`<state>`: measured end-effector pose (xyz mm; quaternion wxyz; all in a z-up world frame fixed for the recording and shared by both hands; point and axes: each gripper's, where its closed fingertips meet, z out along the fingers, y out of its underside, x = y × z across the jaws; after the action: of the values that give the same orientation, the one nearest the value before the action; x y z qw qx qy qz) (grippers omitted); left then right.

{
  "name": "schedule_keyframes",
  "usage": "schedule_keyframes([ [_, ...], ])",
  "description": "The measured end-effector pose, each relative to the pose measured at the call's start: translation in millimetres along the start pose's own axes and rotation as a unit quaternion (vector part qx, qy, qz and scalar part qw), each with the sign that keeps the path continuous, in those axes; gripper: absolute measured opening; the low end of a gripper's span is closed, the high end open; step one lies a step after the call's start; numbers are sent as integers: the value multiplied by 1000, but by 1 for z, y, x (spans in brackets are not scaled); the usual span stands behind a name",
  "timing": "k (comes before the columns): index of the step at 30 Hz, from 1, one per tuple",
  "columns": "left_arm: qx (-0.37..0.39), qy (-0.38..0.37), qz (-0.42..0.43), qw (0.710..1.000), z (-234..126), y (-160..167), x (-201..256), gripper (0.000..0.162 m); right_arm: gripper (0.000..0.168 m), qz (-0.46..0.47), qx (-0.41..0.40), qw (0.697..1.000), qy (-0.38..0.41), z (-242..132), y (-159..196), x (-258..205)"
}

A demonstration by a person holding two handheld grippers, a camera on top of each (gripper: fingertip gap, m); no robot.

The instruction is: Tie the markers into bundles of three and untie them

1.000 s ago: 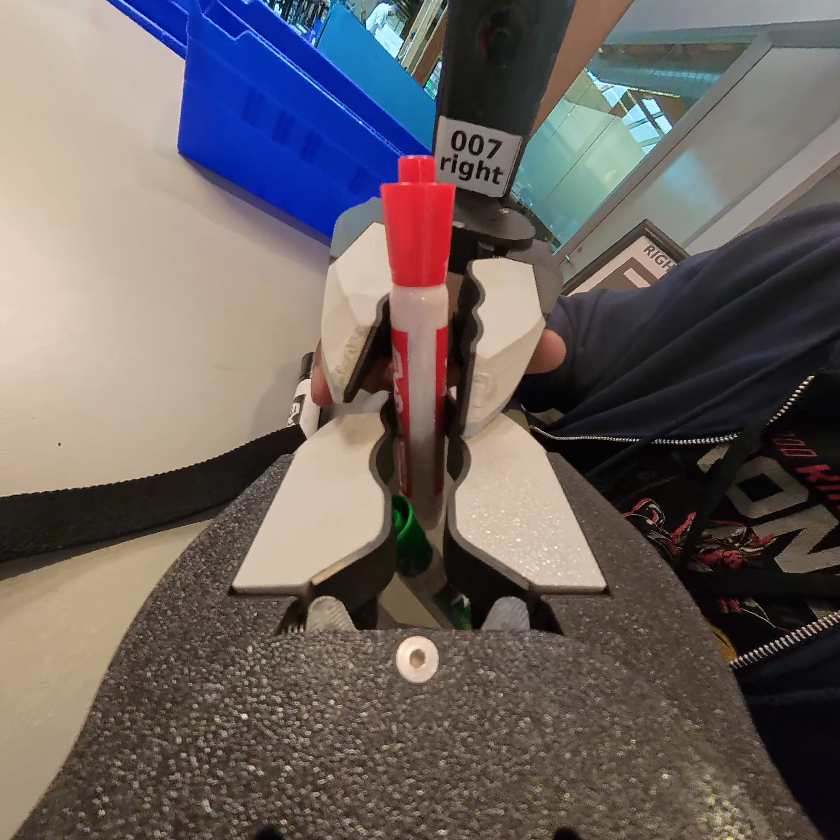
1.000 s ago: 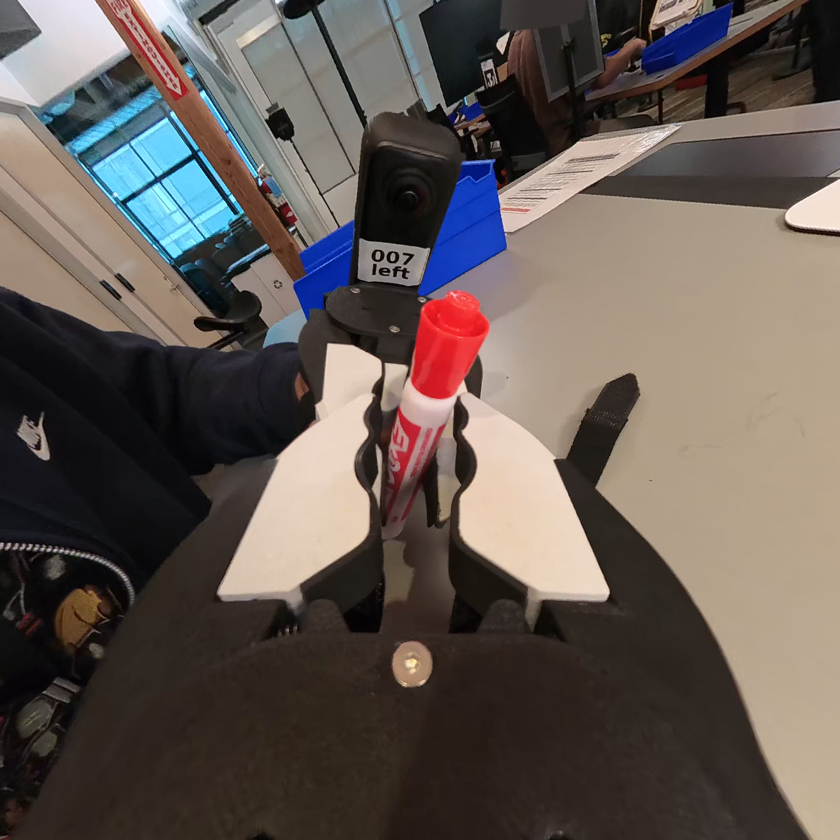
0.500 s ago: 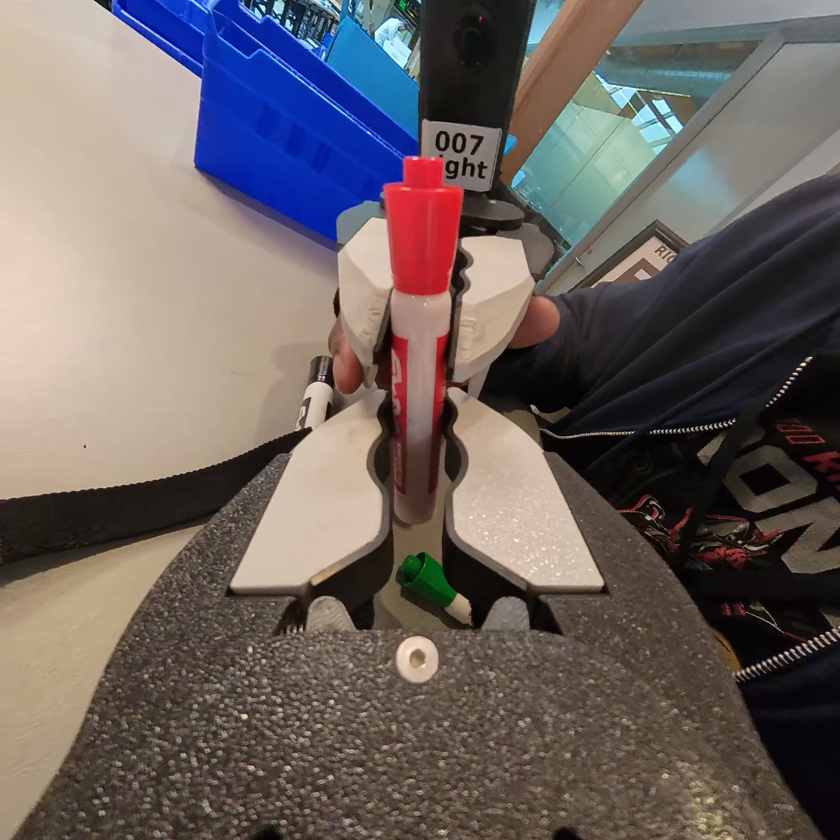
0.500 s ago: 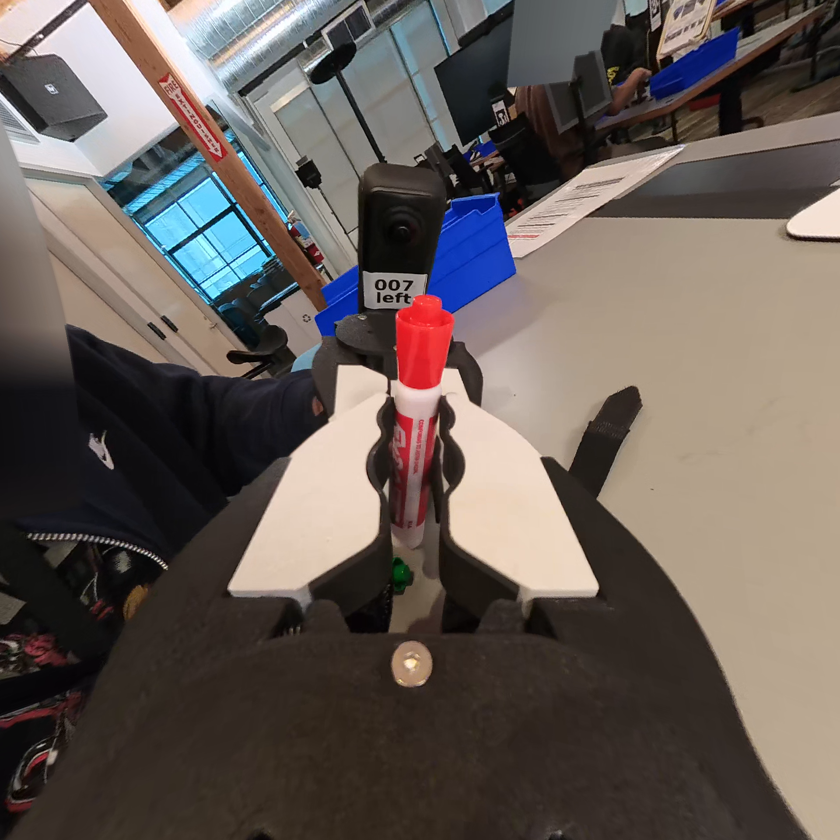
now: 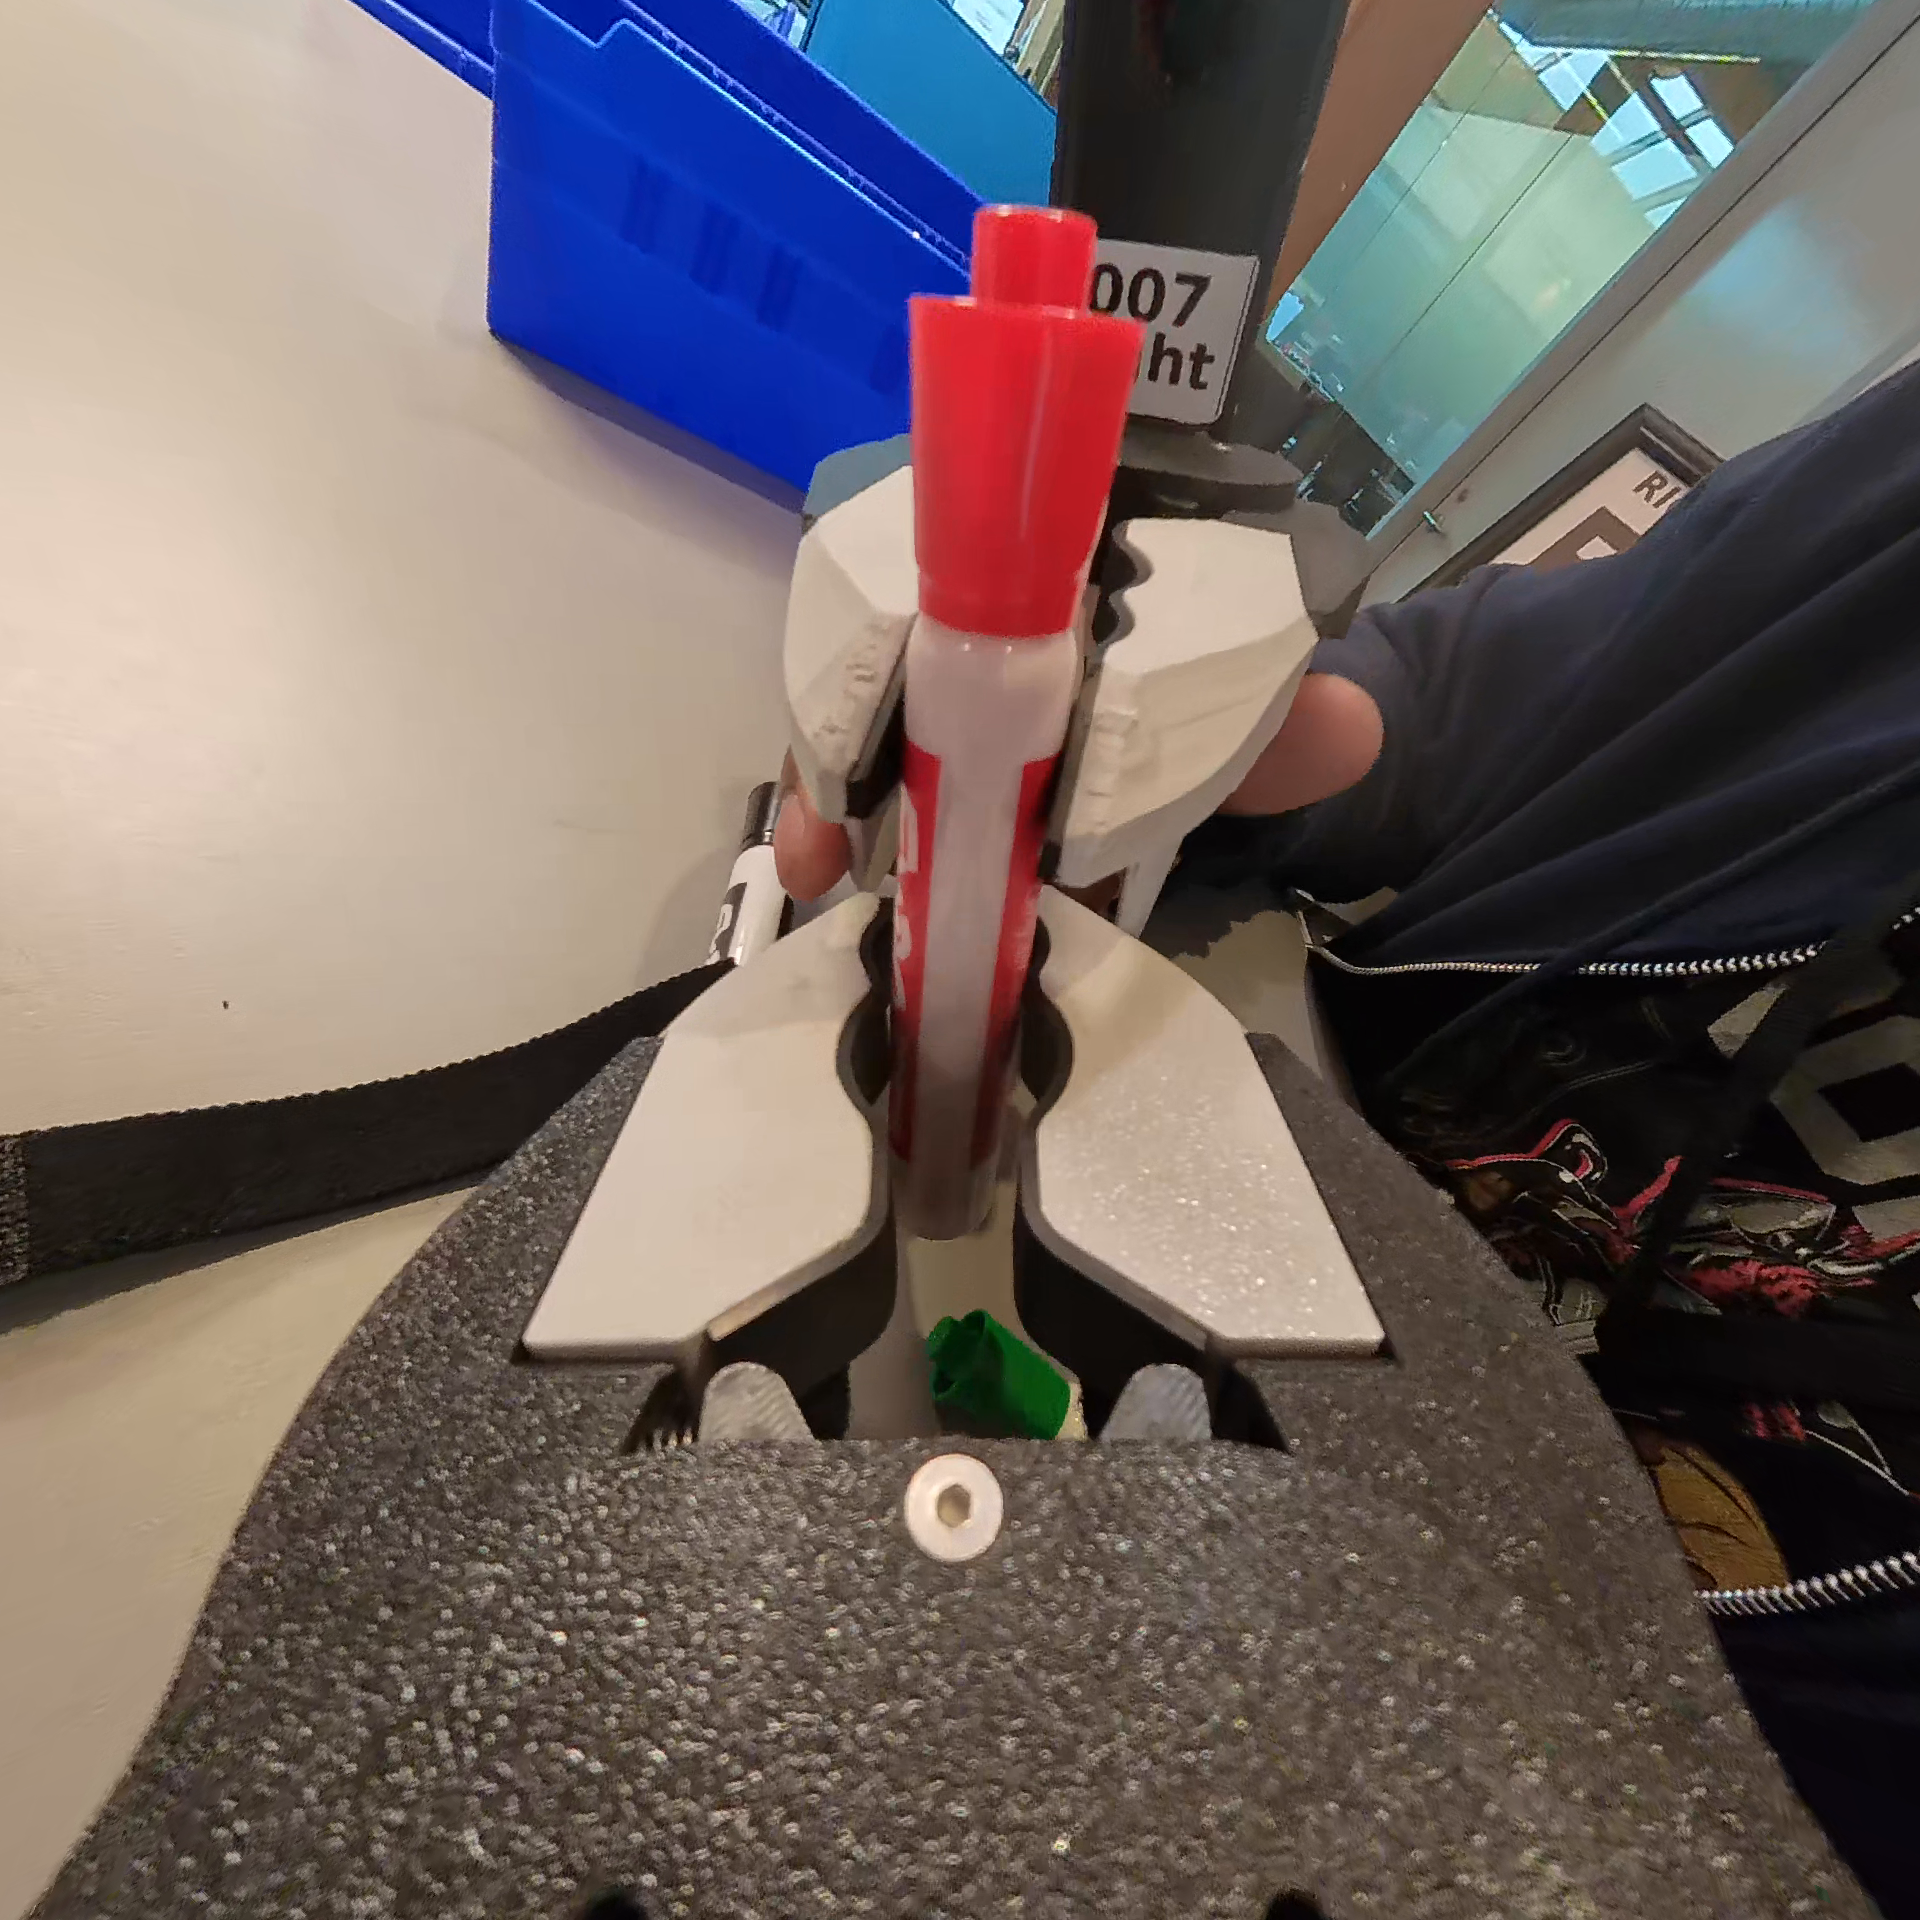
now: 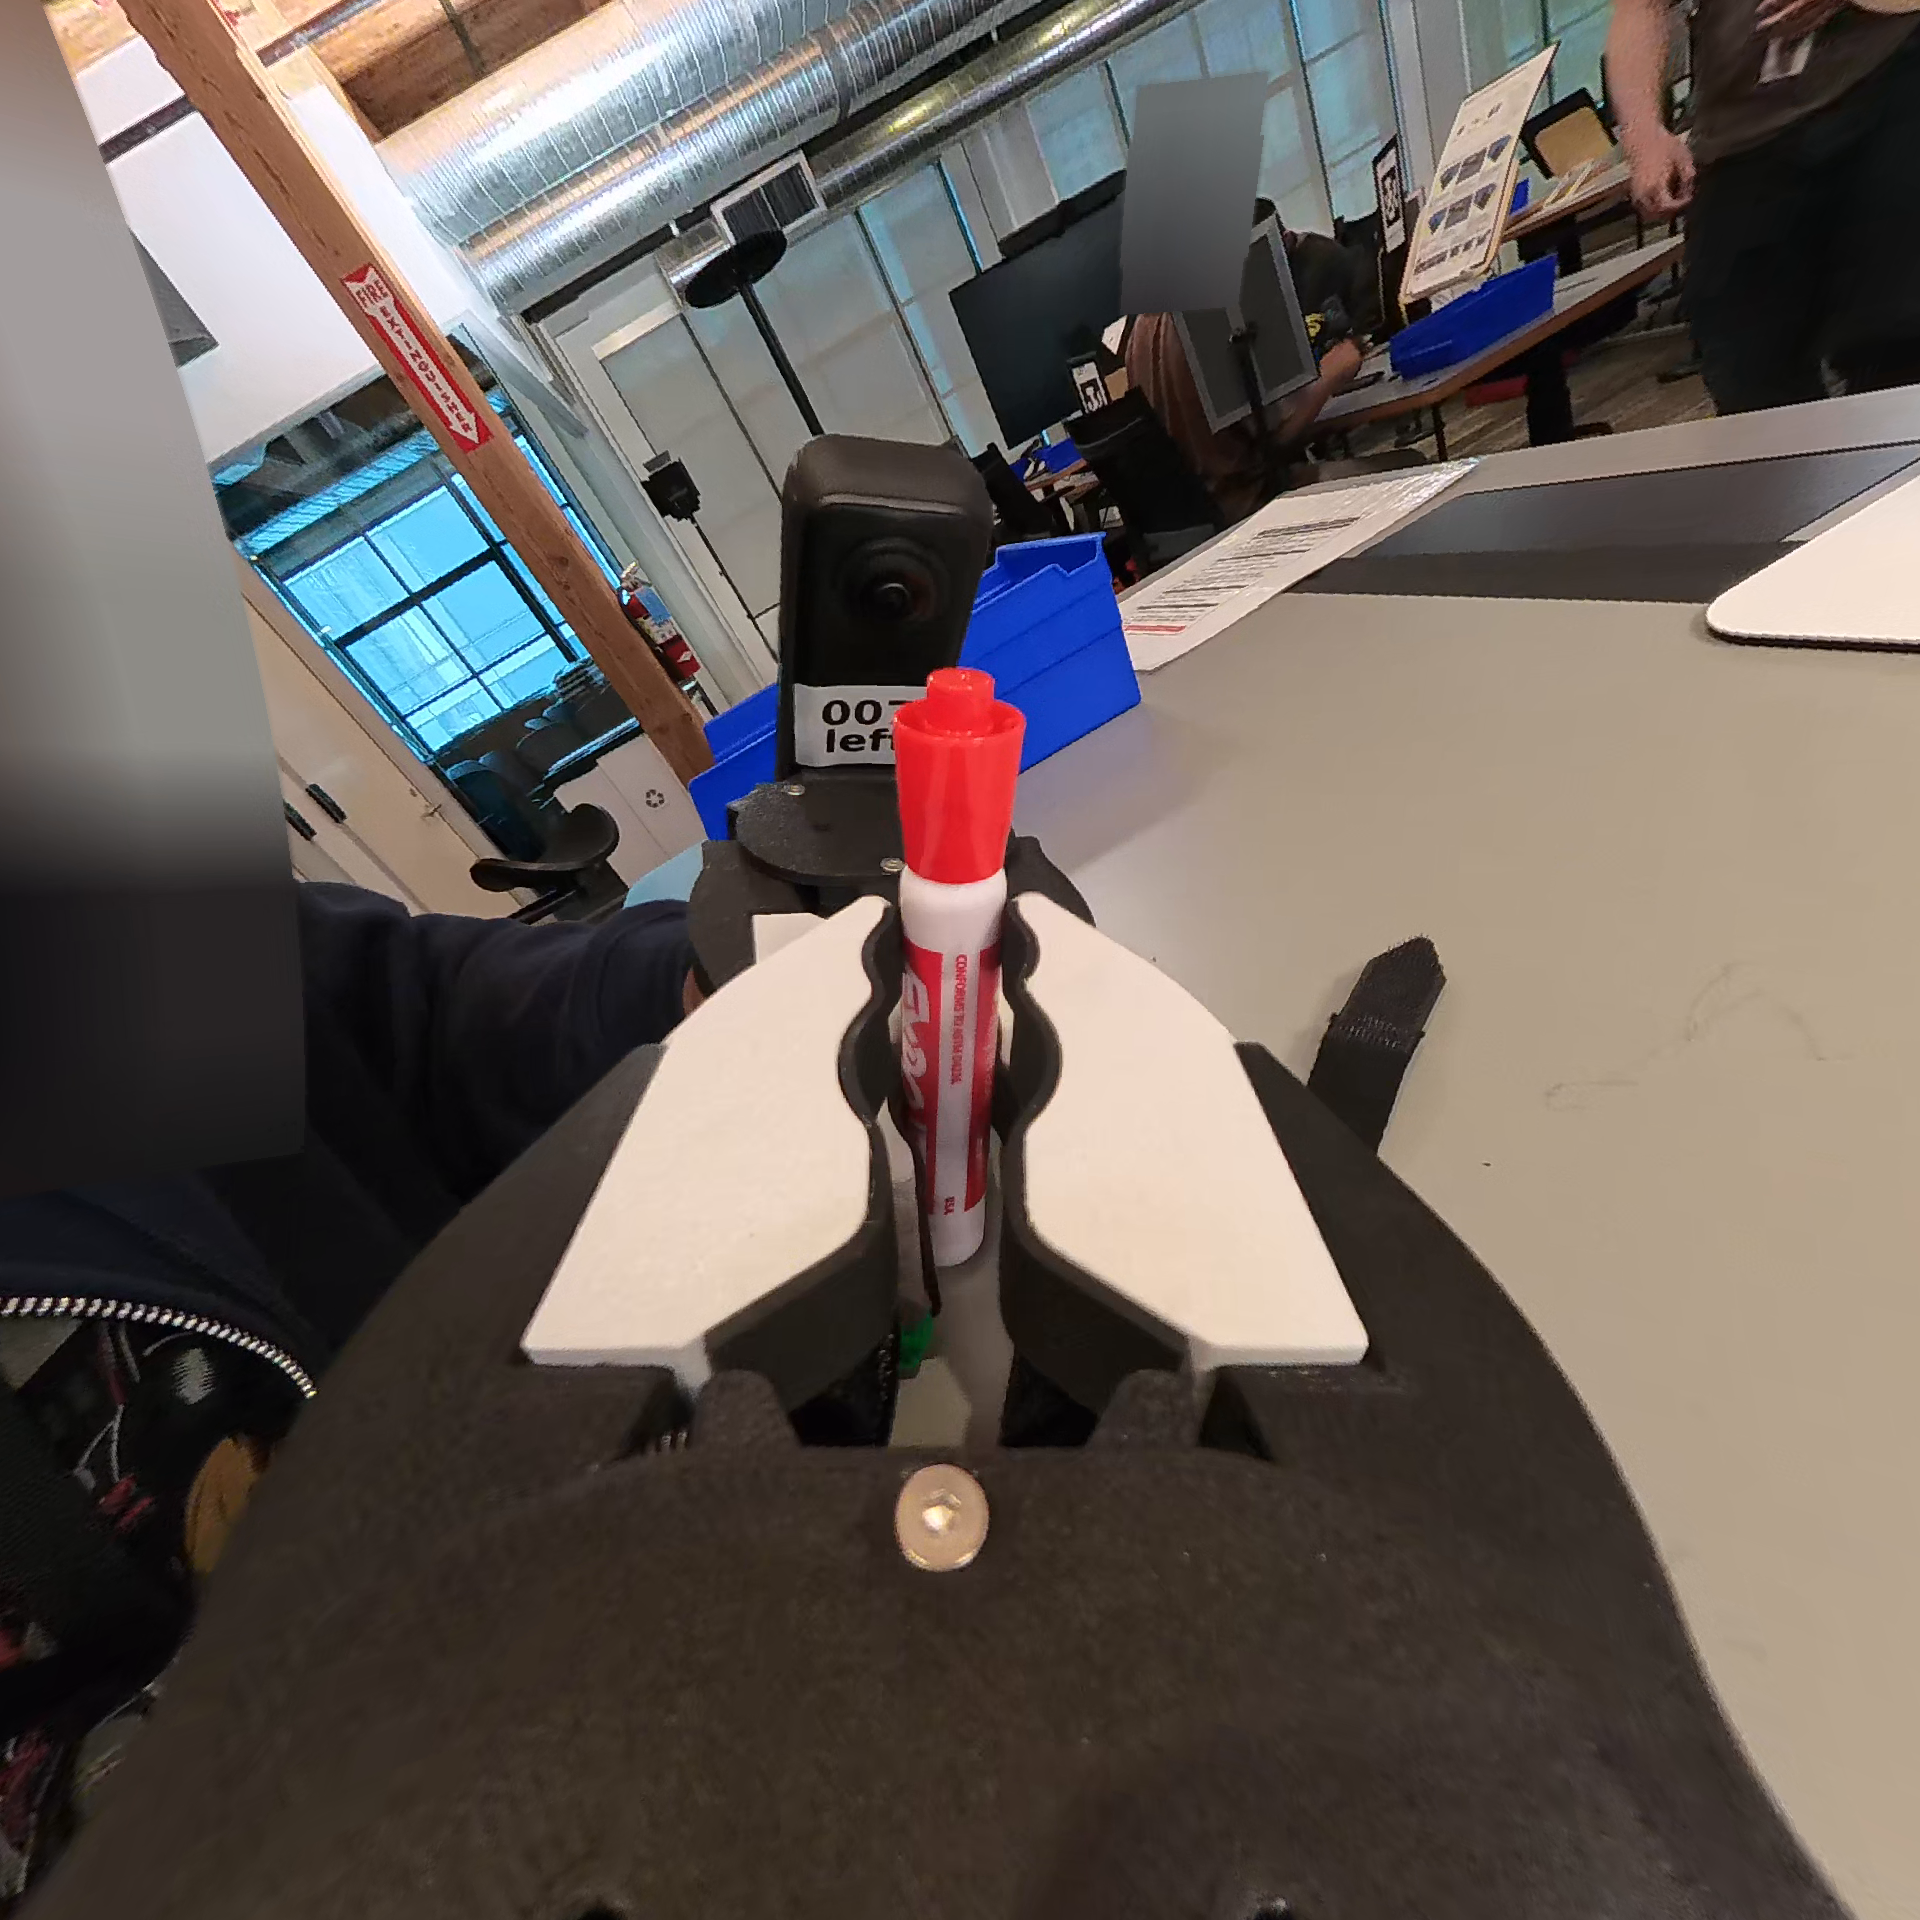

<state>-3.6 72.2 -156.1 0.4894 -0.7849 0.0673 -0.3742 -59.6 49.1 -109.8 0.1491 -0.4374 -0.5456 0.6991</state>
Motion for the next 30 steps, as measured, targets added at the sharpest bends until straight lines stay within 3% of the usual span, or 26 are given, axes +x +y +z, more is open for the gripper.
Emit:
schedule_keyframes([
  [14, 11, -11, -3, 1000, -1, -3, -3, 19, 20, 10, -3, 1000, 14, -3, -1, 5],
  [19, 32, -29, -20, 999, -13, -9, -15, 19, 42, -22, -40, 997, 54, -15, -7, 17],
  [22, 37, -48, -26, 998, -22, -12, -26, 19, 41, -91, -96, 990, 53, -27, -2, 13],
  [25, 34, -60, -40, 997, -27, -11, -34, 19, 44, -183, -190, 964, -20, -28, 31, -13],
  [30, 27, -51, -50, 997, -29, -9, -35, 19, 54, -297, -325, 887, -139, -24, 87, -36],
])
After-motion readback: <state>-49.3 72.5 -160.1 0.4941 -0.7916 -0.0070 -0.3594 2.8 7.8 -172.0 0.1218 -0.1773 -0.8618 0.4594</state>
